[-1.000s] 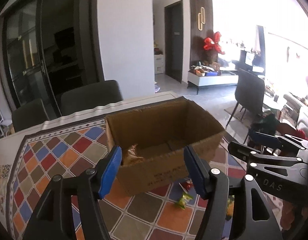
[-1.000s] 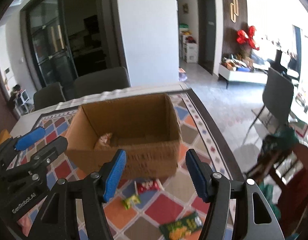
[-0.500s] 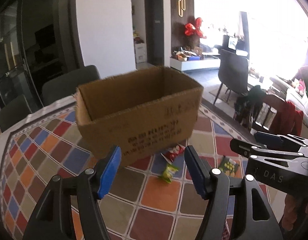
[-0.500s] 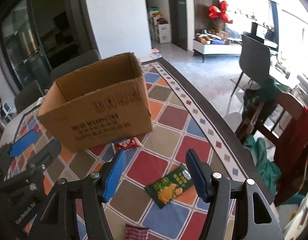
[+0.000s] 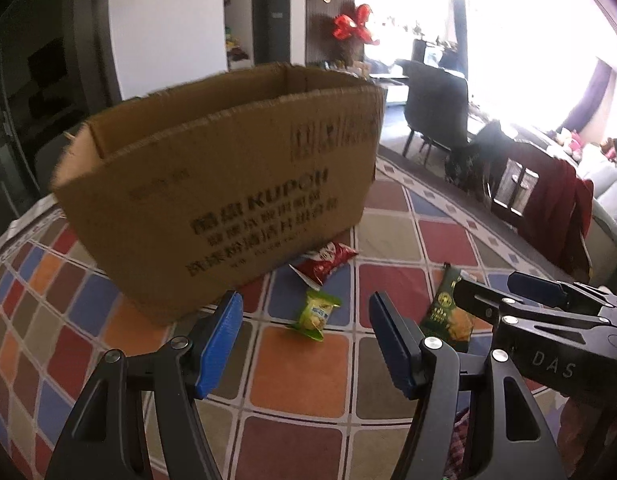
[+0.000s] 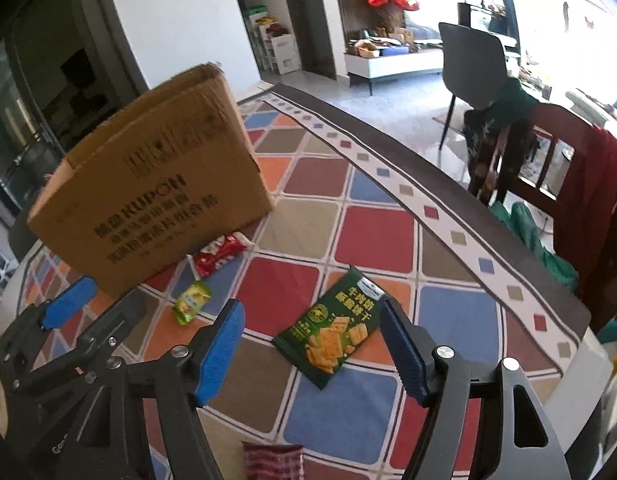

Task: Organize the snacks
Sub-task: 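Move both tools back toward the green cracker packet and yellow-green candy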

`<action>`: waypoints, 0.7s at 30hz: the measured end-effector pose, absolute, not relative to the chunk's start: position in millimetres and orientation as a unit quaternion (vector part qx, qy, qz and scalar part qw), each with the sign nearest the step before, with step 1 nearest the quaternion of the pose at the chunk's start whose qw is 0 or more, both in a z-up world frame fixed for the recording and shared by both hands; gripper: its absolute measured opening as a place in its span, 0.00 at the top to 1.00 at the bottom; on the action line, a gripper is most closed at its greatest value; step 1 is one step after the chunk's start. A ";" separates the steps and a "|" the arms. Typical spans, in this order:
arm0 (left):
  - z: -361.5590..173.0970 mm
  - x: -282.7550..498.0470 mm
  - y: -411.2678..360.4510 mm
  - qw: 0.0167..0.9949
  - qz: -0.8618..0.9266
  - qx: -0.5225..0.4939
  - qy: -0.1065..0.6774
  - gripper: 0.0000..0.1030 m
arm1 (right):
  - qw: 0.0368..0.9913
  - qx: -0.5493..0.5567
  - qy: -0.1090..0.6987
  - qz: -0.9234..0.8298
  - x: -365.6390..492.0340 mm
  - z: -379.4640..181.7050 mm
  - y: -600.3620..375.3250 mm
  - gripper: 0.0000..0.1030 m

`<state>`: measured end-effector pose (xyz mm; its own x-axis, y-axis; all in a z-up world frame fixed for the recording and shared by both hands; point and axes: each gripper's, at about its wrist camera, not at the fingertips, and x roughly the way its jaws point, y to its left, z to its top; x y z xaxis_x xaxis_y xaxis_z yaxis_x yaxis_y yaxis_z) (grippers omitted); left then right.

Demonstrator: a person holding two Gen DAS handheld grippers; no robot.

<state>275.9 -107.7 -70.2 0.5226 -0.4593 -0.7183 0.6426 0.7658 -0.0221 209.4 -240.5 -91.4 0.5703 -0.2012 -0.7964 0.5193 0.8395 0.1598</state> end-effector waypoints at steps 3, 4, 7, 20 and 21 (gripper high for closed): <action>-79.4 279.6 -112.5 0.855 -0.330 0.137 0.376 0.37 | 0.856 0.210 0.416 -0.223 208.7 -102.0 -245.2 0.32; -82.9 281.0 -114.2 0.853 -0.331 0.142 0.378 0.37 | 0.852 0.218 0.417 -0.229 208.3 -105.6 -247.3 0.32; -94.3 288.1 -118.0 0.845 -0.335 0.148 0.390 0.37 | 0.840 0.233 0.425 -0.243 209.3 -116.6 -252.4 0.32; -120.3 308.0 -124.3 0.830 -0.337 0.142 0.420 0.39 | 0.827 0.223 0.452 -0.247 229.5 -139.9 -259.9 0.31; -121.7 308.6 -125.3 0.830 -0.337 0.143 0.422 0.42 | 0.828 0.220 0.453 -0.247 231.1 -140.1 -260.1 0.31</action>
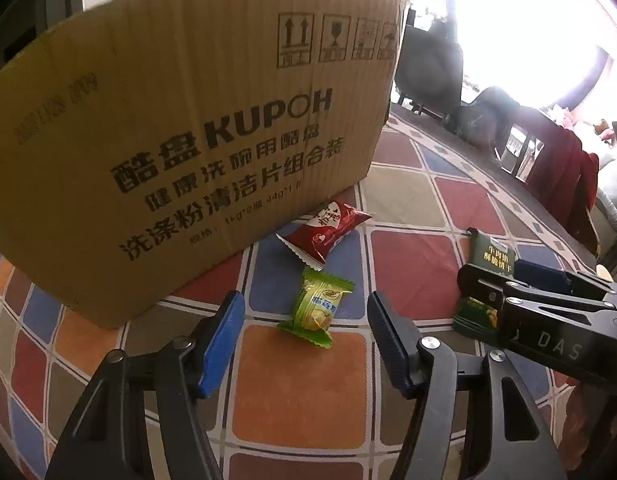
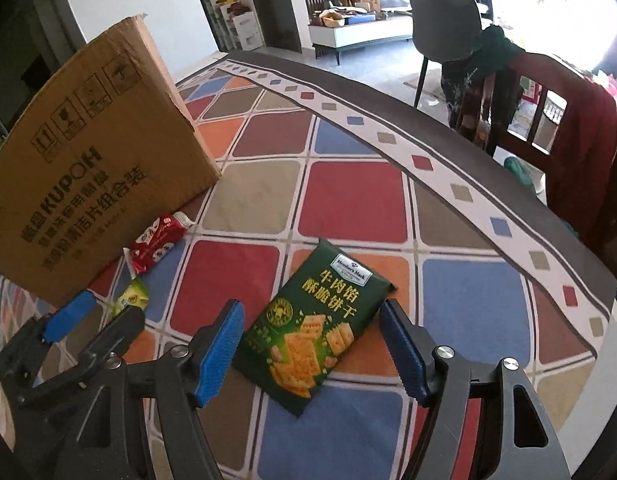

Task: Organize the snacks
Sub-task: 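Move both tools back toward the green cracker packet and yellow-green candy, then grasp the yellow-green candy with the left tool while the right tool grasps the green cracker packet, then carry the candy and cracker packet into the box and open both tools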

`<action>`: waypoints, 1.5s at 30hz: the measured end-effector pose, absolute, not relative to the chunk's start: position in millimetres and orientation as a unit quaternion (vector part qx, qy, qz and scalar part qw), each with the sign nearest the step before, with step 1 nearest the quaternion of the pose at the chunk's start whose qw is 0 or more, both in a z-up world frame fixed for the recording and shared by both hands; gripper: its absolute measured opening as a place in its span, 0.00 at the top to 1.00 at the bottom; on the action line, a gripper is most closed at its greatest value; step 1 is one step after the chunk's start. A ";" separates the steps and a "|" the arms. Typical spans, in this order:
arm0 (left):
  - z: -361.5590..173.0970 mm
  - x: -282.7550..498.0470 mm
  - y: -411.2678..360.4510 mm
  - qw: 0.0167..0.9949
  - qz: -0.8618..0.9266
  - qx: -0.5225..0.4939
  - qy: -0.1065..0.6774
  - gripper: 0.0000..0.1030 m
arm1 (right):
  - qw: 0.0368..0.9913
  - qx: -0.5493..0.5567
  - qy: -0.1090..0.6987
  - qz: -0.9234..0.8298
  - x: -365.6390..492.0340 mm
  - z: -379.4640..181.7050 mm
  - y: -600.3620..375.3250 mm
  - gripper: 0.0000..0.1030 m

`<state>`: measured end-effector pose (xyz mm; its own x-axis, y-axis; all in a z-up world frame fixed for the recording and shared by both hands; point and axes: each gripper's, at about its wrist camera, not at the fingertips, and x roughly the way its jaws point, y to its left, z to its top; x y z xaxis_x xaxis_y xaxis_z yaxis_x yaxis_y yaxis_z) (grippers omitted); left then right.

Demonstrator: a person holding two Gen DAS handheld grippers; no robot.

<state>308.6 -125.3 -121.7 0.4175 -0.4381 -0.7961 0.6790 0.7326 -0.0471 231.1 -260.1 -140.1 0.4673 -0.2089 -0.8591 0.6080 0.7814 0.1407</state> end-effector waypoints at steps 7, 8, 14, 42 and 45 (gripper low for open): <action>-127.5 313.2 -129.5 0.825 -0.335 0.144 0.431 0.55 | 0.836 0.155 0.465 -0.244 245.3 -142.2 -250.8 0.32; -128.1 313.2 -129.5 0.825 -0.335 0.144 0.432 0.57 | 0.837 0.147 0.467 -0.244 247.1 -142.7 -249.6 0.32; -129.8 313.7 -129.7 0.822 -0.333 0.141 0.439 0.71 | 0.843 0.128 0.469 -0.230 250.4 -141.2 -246.4 0.48; -81.6 274.1 -121.4 0.860 -0.271 0.087 0.424 0.78 | 0.880 0.131 0.438 -0.127 231.0 -112.7 -238.5 0.56; -71.5 269.9 -116.9 0.867 -0.262 0.076 0.417 0.78 | 0.885 0.130 0.432 -0.117 229.5 -105.3 -238.6 0.56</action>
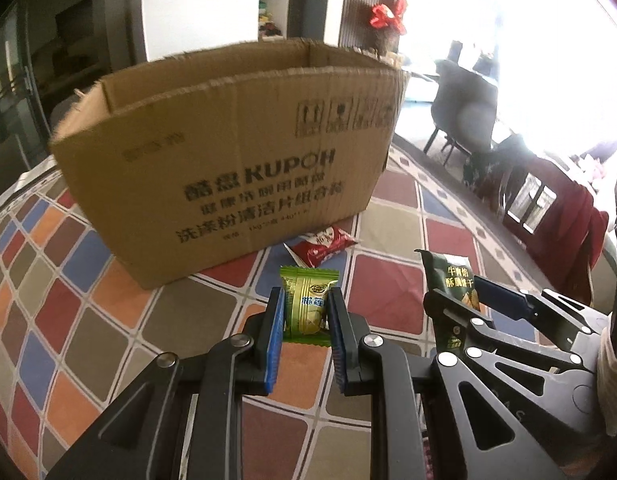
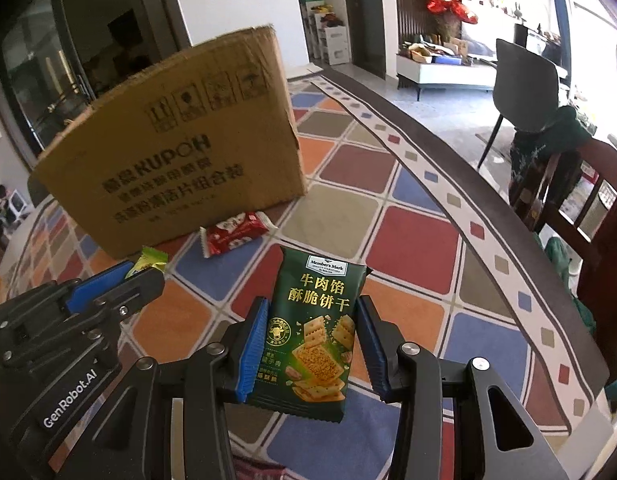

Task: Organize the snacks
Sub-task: 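Carry the candy and cracker packet into the box and open both tools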

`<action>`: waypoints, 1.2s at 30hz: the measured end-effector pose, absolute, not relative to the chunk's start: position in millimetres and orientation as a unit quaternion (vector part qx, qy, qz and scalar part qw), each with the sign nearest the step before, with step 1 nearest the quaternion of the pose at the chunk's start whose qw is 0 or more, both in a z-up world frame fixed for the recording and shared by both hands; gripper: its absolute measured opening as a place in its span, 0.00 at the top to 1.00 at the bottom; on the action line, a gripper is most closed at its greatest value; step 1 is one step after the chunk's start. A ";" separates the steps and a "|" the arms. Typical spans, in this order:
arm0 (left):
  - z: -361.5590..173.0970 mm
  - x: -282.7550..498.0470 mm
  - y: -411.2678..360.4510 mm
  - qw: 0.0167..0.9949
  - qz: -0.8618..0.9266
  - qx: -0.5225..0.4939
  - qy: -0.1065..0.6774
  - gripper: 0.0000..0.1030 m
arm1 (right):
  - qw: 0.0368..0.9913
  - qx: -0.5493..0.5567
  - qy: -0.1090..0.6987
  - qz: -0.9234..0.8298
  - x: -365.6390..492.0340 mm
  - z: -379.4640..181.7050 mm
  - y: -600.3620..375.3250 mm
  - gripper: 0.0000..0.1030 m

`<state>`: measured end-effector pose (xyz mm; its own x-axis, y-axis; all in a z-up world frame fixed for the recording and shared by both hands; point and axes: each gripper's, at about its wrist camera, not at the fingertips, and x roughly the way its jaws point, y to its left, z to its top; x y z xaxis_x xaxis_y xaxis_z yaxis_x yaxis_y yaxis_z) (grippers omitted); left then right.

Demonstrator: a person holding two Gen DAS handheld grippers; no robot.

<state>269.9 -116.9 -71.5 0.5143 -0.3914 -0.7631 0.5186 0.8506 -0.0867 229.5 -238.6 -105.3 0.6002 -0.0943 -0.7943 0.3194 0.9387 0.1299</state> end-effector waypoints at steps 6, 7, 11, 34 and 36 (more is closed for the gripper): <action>-51.6 262.6 -104.8 0.878 -0.250 0.061 0.403 0.79 | 0.896 0.126 0.414 -0.101 226.8 -86.2 -235.5 0.56; -47.2 261.0 -102.4 0.881 -0.247 0.058 0.400 0.79 | 0.898 0.127 0.410 -0.096 226.4 -81.5 -234.9 0.56; -31.5 257.7 -95.1 0.890 -0.237 0.049 0.387 0.79 | 0.906 0.121 0.398 -0.082 226.7 -66.2 -231.4 0.56; 51.7 267.9 -72.6 0.932 -0.206 0.025 0.298 0.79 | 0.945 0.093 0.312 -0.032 245.7 19.2 -218.3 0.56; 56.3 272.2 -71.4 0.934 -0.203 0.023 0.293 0.78 | 0.946 0.093 0.309 -0.031 250.6 23.7 -219.3 0.56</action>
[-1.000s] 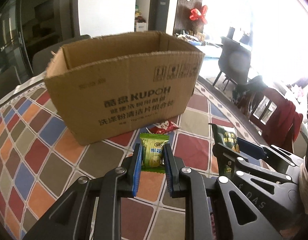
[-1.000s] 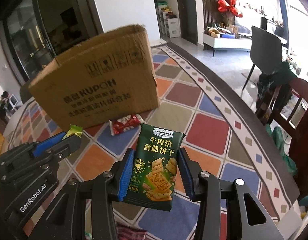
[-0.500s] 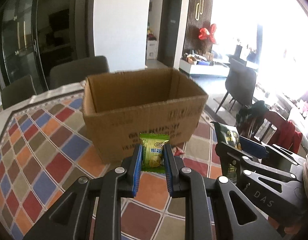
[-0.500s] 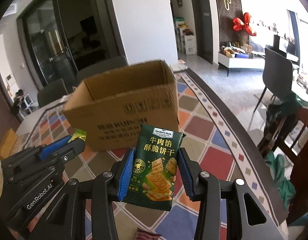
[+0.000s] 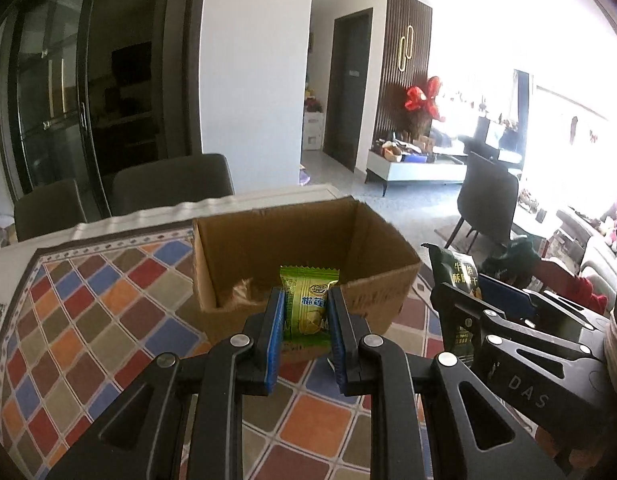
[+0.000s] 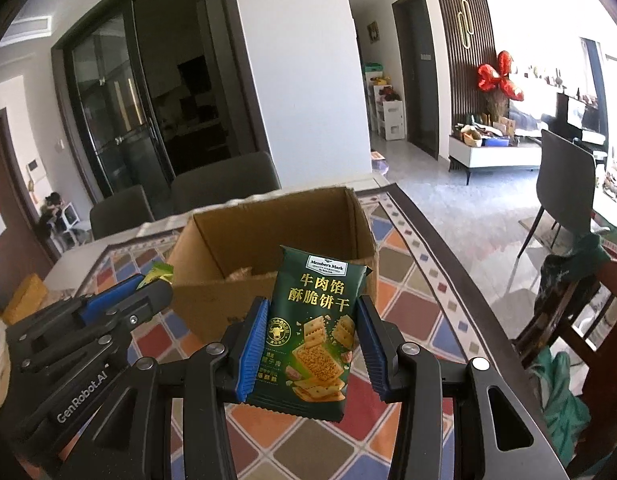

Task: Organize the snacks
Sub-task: 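Carry the candy and cracker packet into the box and open both tools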

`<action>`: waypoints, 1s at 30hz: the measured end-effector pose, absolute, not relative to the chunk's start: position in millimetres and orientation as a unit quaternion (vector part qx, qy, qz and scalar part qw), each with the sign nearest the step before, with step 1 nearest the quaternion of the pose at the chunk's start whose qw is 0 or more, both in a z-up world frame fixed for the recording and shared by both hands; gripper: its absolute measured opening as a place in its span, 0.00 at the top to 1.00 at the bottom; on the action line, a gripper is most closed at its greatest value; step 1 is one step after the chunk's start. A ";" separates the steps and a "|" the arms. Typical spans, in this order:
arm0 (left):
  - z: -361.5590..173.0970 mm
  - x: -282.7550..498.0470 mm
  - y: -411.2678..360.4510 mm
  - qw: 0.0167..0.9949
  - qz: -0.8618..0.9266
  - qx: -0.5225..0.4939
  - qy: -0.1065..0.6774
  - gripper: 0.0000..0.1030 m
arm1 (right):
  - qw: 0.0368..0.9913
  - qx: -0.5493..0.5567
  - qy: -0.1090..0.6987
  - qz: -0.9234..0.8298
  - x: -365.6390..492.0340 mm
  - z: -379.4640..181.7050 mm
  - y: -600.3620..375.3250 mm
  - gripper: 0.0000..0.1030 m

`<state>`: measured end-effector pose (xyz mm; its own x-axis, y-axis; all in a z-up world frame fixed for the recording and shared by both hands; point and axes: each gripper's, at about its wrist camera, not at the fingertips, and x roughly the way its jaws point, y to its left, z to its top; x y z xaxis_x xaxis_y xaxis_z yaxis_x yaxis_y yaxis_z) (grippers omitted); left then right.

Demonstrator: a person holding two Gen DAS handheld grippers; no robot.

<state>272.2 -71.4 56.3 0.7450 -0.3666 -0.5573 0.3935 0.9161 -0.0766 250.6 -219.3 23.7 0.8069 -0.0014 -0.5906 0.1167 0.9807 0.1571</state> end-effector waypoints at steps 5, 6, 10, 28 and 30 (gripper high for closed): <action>65.5 284.7 -67.9 0.937 -0.197 0.025 0.287 0.79 | 0.949 0.085 0.301 -0.034 265.4 32.4 -220.2 0.56; 67.3 286.0 -68.4 0.938 -0.195 0.026 0.286 0.79 | 0.950 0.081 0.300 -0.034 269.0 34.9 -219.7 0.56; 72.7 300.1 -65.3 0.938 -0.191 0.027 0.287 0.78 | 0.952 0.072 0.296 -0.030 281.1 42.0 -215.9 0.56; 66.6 365.3 -61.5 0.930 -0.178 0.016 0.322 0.78 | 0.951 0.040 0.307 -0.010 342.3 50.0 -201.0 0.56; 64.1 370.6 -62.4 0.929 -0.177 0.017 0.326 0.79 | 0.950 0.040 0.310 -0.009 348.6 48.6 -201.9 0.56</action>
